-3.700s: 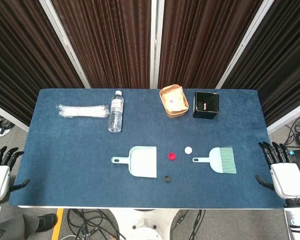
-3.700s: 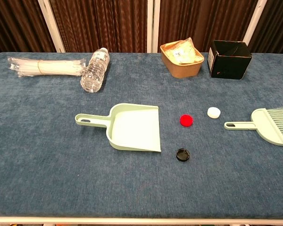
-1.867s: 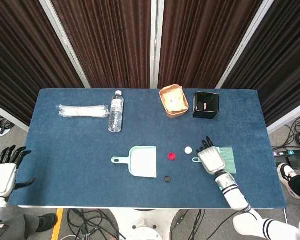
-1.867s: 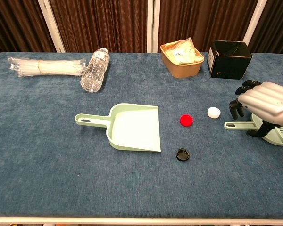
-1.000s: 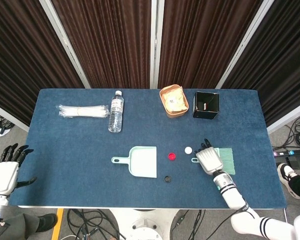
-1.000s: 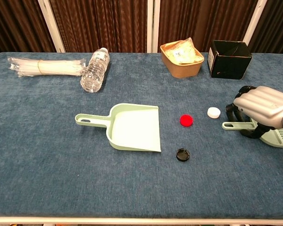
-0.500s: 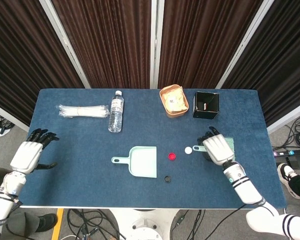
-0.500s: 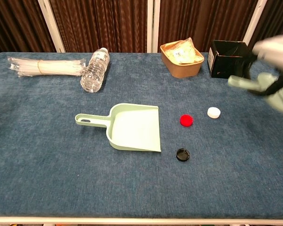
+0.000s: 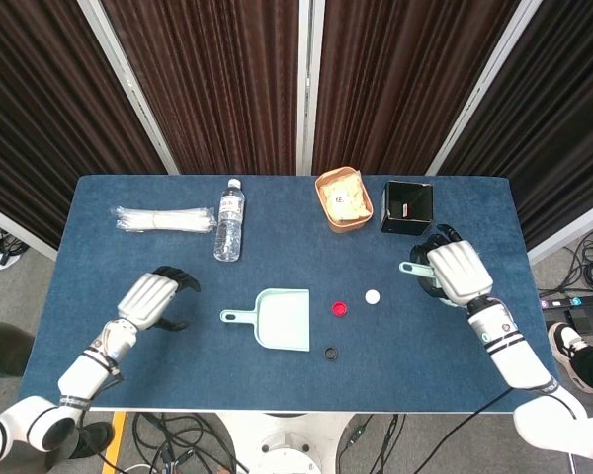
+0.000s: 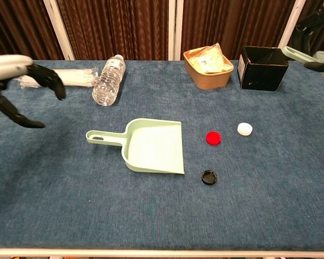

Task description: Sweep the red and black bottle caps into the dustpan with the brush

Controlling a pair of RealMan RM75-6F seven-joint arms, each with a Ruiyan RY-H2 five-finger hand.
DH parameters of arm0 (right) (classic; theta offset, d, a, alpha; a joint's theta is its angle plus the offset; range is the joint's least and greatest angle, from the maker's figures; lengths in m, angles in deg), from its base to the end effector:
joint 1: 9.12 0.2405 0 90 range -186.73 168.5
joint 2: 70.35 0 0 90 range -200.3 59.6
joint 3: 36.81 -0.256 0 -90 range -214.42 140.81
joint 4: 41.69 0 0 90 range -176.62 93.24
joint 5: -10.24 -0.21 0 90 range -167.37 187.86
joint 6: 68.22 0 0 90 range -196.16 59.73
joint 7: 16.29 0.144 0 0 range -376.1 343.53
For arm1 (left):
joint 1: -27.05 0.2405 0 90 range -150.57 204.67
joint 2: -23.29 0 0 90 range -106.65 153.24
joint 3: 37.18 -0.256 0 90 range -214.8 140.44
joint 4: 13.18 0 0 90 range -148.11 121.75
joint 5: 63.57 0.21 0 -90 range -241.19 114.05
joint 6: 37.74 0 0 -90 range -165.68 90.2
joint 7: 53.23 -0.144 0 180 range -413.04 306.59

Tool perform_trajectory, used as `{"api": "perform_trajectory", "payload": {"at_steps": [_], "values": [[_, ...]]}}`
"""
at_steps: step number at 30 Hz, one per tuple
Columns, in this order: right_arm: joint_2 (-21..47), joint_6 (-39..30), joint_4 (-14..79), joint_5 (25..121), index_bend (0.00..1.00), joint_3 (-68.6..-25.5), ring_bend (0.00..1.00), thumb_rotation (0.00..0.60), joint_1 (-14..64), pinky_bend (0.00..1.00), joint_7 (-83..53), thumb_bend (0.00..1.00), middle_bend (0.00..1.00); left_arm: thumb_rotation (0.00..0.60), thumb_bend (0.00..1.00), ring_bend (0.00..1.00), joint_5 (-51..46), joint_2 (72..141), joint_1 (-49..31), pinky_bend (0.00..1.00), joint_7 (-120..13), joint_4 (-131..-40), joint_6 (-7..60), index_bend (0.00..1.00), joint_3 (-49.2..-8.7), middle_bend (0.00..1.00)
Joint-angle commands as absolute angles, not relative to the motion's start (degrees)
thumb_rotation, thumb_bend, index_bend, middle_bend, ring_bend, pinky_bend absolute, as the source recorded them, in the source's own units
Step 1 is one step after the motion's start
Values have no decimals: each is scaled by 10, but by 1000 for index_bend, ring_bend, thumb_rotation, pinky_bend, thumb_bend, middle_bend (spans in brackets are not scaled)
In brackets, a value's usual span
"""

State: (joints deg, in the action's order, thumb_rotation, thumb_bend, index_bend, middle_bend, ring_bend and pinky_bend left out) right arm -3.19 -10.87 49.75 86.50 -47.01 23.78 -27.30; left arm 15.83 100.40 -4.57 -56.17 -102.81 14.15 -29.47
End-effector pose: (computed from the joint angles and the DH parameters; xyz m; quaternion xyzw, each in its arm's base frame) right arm -0.2098 -0.3346 0.1059 0.7371 -0.3172 0.3544 0.4800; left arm -0.2059 0.3035 0.0287 -0.7430 -0.4224 -0.3628 0.3714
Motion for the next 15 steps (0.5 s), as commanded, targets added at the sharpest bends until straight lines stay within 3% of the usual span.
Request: {"api": "perform_trajectory", "payload": {"at_steps": [1,15], "values": [[-27,-111,486,861,726,-463,291,600,236,153,-272,351,651,600,178,247,102,1038,-78,230,-631,-1033,105,358,-288,333],[-13,-114,458,855,731,-452,297,600,237,153,-262,352,652,600,222,297,-85,1136,-145,299,-837,-1054,121,368,-285,381]]}}
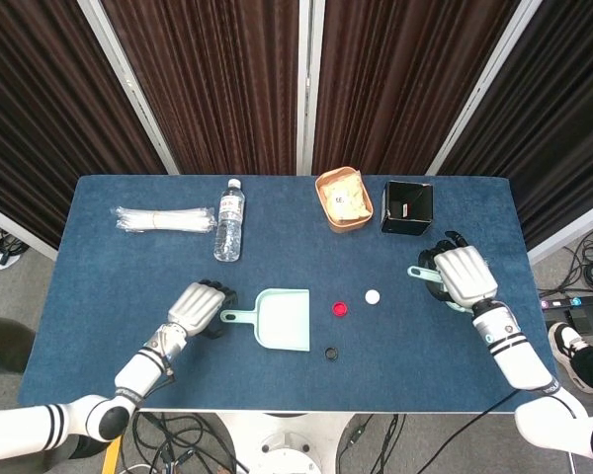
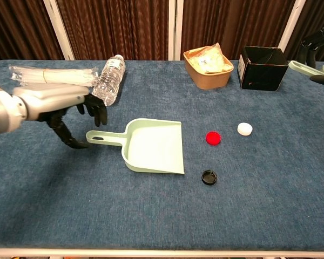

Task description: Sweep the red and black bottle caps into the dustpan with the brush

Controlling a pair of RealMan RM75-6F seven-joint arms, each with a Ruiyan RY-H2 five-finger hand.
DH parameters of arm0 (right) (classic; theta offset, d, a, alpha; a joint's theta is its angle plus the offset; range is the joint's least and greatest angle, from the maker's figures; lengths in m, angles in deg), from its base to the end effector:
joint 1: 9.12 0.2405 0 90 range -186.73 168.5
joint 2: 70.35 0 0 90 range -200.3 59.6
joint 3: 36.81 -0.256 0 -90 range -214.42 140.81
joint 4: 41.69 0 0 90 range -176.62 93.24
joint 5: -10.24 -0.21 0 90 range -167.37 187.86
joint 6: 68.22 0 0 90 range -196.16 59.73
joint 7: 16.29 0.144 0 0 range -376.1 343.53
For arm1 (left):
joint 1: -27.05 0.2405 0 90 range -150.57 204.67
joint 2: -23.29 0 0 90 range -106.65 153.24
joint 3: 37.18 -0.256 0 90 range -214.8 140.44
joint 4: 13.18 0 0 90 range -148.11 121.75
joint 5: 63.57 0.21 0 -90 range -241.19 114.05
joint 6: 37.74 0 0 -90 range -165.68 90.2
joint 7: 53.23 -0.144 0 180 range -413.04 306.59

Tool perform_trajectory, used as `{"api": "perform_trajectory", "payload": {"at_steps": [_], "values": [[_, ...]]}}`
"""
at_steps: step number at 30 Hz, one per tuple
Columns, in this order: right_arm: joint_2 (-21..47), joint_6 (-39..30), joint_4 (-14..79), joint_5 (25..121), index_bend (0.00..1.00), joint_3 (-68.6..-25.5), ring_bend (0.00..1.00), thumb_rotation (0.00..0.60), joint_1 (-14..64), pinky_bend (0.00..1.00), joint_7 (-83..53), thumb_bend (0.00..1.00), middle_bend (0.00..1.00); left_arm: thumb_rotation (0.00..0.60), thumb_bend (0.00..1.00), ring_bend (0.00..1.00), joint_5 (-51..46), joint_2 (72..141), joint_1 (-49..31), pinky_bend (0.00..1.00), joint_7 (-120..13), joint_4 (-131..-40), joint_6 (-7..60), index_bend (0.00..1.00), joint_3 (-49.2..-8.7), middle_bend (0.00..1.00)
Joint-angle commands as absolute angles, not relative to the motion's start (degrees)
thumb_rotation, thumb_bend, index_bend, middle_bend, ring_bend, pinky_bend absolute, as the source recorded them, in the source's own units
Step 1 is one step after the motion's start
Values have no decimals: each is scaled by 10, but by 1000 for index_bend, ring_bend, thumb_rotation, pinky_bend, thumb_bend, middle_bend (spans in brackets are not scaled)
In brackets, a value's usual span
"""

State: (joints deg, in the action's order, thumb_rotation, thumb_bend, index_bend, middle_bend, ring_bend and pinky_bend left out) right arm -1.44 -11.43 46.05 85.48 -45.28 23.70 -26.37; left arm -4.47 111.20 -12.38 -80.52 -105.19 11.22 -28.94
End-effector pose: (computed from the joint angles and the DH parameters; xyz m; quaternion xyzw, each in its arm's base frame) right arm -0.2291 -0.3352 0.0985 0.7359 -0.3307 0.3332 0.4880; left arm -0.1541 0.3030 -0.0381 -0.7795 -0.4130 -0.3013 0.3620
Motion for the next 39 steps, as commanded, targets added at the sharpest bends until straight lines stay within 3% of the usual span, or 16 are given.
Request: {"api": "perform_trajectory", "payload": {"at_steps": [1,23,39], "values": [[-12,-114,456,855,732,-451,300,600,237,153,-262,352,652,600,224,300,-100,1142,-151,302,-845,-1050,124,369,-283,386],[-3,-115,443,856,738,-441,305,600,237,153,-252,352,656,599,243,362,-199,1185,-194,344,-909,-1024,171,453,-299,465],[9,-123,430,862,748,-432,305,600,239,152,-240,355,659,587,363,420,-184,1180,-197,368,-882,-1026,173,554,-306,548]]}}
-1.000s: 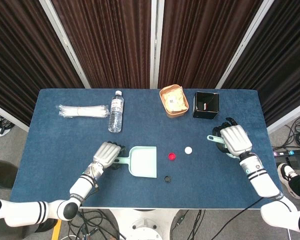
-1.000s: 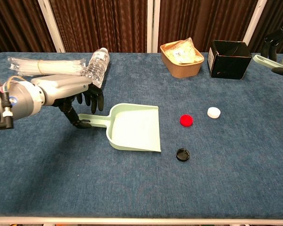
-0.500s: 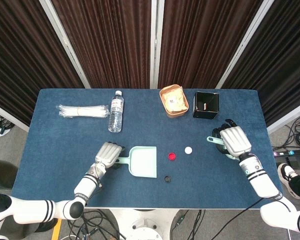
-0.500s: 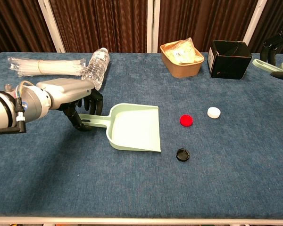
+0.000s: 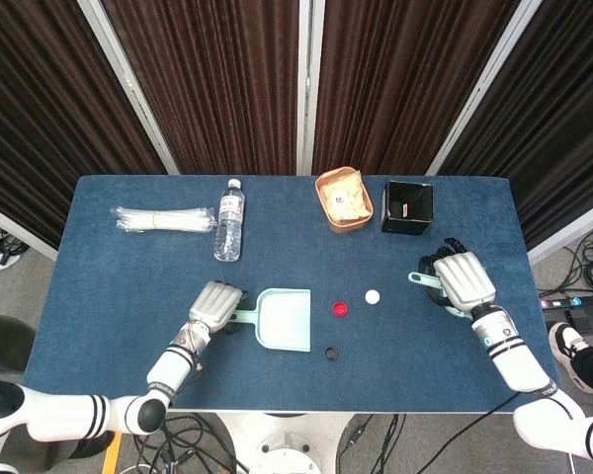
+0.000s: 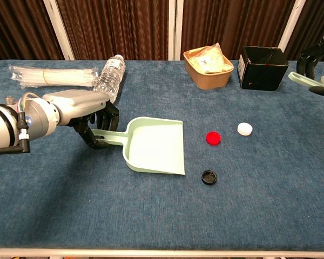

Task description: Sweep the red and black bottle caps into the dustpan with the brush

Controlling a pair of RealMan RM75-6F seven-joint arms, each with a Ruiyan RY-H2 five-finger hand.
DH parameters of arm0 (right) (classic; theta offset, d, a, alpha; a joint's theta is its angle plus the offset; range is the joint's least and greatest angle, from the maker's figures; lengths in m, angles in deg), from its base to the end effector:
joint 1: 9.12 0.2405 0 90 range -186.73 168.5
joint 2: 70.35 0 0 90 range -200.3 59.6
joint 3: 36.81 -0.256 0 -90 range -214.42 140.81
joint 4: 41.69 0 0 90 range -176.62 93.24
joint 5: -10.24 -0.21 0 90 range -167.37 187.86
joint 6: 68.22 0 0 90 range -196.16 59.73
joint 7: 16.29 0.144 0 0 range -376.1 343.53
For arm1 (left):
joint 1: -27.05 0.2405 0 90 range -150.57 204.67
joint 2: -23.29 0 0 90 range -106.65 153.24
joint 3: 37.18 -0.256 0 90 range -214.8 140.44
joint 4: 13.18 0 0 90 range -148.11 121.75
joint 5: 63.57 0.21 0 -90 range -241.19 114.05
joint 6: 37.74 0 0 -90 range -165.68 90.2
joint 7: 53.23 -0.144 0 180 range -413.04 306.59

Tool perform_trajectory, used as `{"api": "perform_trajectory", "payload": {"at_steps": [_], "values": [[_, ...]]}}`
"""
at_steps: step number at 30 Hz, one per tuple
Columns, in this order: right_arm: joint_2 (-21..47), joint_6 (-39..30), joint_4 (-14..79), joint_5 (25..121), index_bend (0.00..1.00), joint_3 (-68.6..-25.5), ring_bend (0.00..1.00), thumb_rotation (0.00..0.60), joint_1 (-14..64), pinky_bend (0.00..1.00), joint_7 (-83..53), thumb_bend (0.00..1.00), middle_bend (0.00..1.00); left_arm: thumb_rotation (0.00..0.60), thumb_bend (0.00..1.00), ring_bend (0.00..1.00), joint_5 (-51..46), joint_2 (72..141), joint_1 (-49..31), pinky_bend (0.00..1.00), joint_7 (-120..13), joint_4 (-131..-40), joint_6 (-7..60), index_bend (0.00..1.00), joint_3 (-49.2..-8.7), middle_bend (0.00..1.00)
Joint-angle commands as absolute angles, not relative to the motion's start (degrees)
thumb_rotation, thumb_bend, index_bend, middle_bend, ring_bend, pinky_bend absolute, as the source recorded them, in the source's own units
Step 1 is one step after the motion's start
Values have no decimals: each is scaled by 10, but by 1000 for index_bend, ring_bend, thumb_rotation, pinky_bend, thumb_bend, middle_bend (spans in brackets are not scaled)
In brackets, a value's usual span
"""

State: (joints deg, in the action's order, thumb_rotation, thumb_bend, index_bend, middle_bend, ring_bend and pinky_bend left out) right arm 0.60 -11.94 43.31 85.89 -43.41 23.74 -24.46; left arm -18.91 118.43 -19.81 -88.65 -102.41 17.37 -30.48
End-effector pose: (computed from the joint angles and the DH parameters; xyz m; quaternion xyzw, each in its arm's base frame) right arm -0.2407 -0.3319 0.0858 0.7396 -0.3450 0.3224 0.4797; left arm -0.1321 0.3113 -0.0687 -0.7702 -0.4228 -0.2750 0.3904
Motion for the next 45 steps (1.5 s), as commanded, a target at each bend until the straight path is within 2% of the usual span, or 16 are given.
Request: {"api": "perform_trajectory", "payload": {"at_steps": [1,7,13,23,45], "values": [[11,-126,427,865,751,-432,305,600,241,152,-236,360,659,586,369,420,-183,1177,-198,368,-880,-1027,172,557,-306,550],[32,-149,393,911,759,-430,305,600,270,151,-179,405,661,589,377,420,-183,1146,-203,369,-876,-1043,156,562,-309,554],[86,-165,325,980,783,-415,305,600,310,151,-101,443,667,588,379,420,-201,1110,-218,367,-868,-1049,115,562,-311,554],[173,-118,220,1047,795,-389,319,600,332,151,20,460,677,589,381,420,-177,1076,-232,363,-821,-1046,54,562,-325,554],[298,-64,121,1091,805,-369,319,600,379,151,179,460,682,588,381,420,-202,1081,-266,363,-812,-1036,55,562,-345,554]]}}
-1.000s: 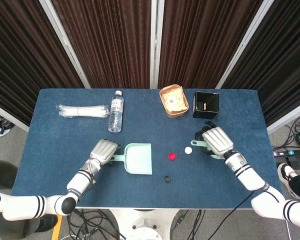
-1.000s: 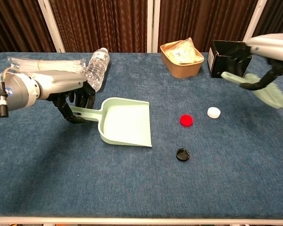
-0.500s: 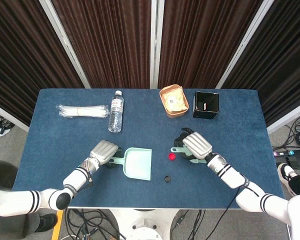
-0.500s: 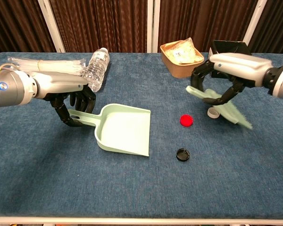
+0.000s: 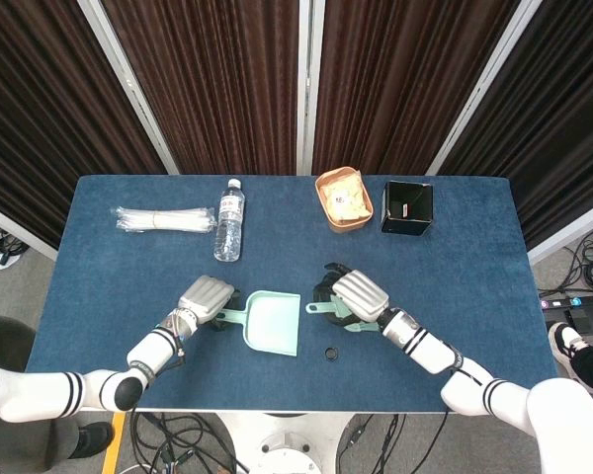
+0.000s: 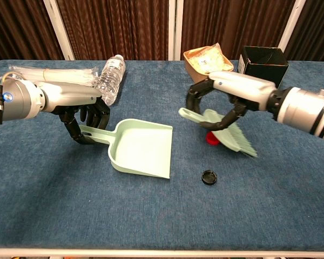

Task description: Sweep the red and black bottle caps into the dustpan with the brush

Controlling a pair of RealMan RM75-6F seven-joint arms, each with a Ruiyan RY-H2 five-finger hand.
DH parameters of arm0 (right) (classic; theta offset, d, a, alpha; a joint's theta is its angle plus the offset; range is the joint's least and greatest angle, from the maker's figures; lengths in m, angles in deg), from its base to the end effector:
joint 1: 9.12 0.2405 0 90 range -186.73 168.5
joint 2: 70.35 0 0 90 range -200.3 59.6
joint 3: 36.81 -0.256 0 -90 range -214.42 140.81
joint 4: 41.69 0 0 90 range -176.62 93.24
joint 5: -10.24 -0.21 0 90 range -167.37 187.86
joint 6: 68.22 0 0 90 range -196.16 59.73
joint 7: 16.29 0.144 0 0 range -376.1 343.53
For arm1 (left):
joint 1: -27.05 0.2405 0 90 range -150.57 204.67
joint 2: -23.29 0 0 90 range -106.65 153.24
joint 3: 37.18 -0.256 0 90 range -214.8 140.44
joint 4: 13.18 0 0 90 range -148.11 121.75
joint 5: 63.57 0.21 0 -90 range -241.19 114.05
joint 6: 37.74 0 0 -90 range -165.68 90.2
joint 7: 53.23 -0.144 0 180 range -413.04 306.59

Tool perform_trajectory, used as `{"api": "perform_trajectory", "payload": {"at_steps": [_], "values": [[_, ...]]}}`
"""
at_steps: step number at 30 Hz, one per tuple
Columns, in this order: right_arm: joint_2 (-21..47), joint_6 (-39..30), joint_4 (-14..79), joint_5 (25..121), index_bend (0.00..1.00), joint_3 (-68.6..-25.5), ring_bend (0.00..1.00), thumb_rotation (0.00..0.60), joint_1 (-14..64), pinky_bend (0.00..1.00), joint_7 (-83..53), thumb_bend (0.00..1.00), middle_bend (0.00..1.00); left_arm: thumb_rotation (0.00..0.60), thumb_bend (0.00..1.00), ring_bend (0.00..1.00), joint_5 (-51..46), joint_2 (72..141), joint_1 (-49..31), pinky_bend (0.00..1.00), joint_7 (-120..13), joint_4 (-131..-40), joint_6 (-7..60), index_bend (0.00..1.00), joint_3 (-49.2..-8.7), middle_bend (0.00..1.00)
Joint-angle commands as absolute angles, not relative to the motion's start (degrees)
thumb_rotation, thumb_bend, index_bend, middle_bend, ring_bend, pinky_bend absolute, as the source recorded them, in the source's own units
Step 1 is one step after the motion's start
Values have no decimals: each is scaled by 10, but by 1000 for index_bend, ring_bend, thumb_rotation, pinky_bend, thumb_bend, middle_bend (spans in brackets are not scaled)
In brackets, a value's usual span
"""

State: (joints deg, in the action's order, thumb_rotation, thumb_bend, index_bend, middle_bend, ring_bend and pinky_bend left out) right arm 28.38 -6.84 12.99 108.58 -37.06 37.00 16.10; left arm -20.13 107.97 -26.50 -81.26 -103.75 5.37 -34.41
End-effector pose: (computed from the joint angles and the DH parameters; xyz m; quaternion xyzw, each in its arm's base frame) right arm -0.1597 -0.3480 -0.0555 0.7719 -0.3806 0.4642 0.2092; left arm -0.1424 0.3323 -0.0403 -0.8113 -0.4163 -0.2243 0.3438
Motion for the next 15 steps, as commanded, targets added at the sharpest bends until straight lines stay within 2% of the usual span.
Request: {"api": "perform_trajectory", "payload": {"at_steps": [1,15], "values": [[303,-62,119,1091,806,-369,319,600,382,151,186,460,683,589,381,420,-202,1082,-267,363,-813,-1036,57,562,-346,554],[381,-34,94,1101,810,-375,322,600,422,151,280,460,686,589,381,420,-203,1085,-275,363,-821,-1042,74,562,-358,554]]}}
